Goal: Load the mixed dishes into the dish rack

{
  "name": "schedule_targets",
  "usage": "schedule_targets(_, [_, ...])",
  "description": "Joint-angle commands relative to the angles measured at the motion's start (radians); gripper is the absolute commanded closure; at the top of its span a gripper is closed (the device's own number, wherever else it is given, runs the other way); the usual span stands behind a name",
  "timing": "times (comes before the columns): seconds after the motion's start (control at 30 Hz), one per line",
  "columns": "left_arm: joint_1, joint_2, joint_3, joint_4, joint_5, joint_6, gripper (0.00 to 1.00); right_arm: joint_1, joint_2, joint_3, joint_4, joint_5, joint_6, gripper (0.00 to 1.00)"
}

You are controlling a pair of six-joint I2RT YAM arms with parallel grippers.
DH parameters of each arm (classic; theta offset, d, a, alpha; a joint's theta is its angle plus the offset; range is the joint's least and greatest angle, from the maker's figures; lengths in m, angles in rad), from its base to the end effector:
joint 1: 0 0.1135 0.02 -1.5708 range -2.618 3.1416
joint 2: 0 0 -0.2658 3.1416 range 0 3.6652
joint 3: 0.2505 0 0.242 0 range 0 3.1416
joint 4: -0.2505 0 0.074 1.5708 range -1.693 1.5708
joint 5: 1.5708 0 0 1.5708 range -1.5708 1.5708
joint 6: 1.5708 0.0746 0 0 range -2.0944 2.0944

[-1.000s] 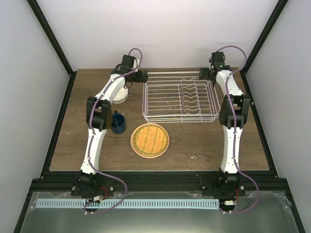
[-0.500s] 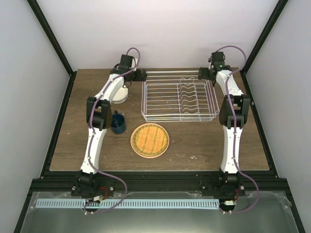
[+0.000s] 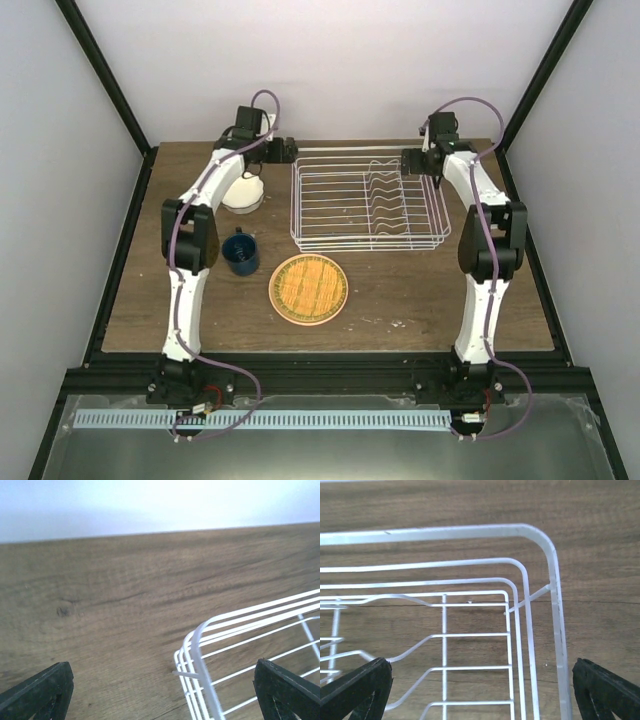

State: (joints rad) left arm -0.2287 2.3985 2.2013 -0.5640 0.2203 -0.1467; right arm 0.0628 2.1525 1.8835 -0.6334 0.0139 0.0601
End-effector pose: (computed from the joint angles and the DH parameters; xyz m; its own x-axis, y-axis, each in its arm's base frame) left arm 0.5453 -0.1437 0.2050 -0.7195 0.0210 -0.6942 0.2731 0.9276 -0.2550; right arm 0.4992 0.0303 0.2145 -0.7851 0.0108 -0.6193 -0.0070 0.9996 0.0263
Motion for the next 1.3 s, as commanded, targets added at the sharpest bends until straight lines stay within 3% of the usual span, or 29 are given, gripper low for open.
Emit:
schedule_targets(0.0, [0.006,-0.107,-0.022,0.077,0.029,0.019,0.0,0.018,-0.136,-0.042,0.048,0.055,-0.002,0.0])
schedule_targets(0.13, [0.006,-0.141,-0.003,0.095,0.023,0.027,0.0,0.019,-0.199,-0.064,0.061,0.08,-0.008,0.0])
schedule_targets(0.27, [0.005,-0.202,-0.003,0.079,-0.134,0.0,0.0,0.02,-0.292,-0.116,0.107,0.038,-0.054,0.0])
schedule_targets(0.47, [0.045,-0.43,-0.295,0.221,-0.269,-0.002,0.0,0.022,-0.531,-0.387,0.355,-0.079,-0.067,0.0])
schedule_targets(0.53, [0.081,-0.466,-0.324,0.161,-0.286,-0.023,0.0,0.022,-0.521,-0.348,0.283,-0.094,-0.051,0.0])
schedule_targets(0.7, [0.191,-0.48,-0.302,-0.033,-0.097,0.033,0.0,0.052,-0.38,-0.109,-0.03,-0.025,-0.034,0.0])
schedule_targets(0.8, [0.229,-0.48,-0.301,-0.116,-0.12,0.053,0.01,0.094,-0.393,-0.158,0.003,0.011,-0.054,0.0])
schedule_targets(0.97, [0.263,-0.458,-0.319,-0.206,-0.135,0.078,0.0,0.112,-0.474,-0.268,0.135,-0.082,0.023,0.0])
schedule_targets(1.27, [0.264,-0.318,-0.329,-0.289,-0.135,0.078,0.0,0.158,-0.42,-0.198,-0.003,-0.093,0.063,0.0])
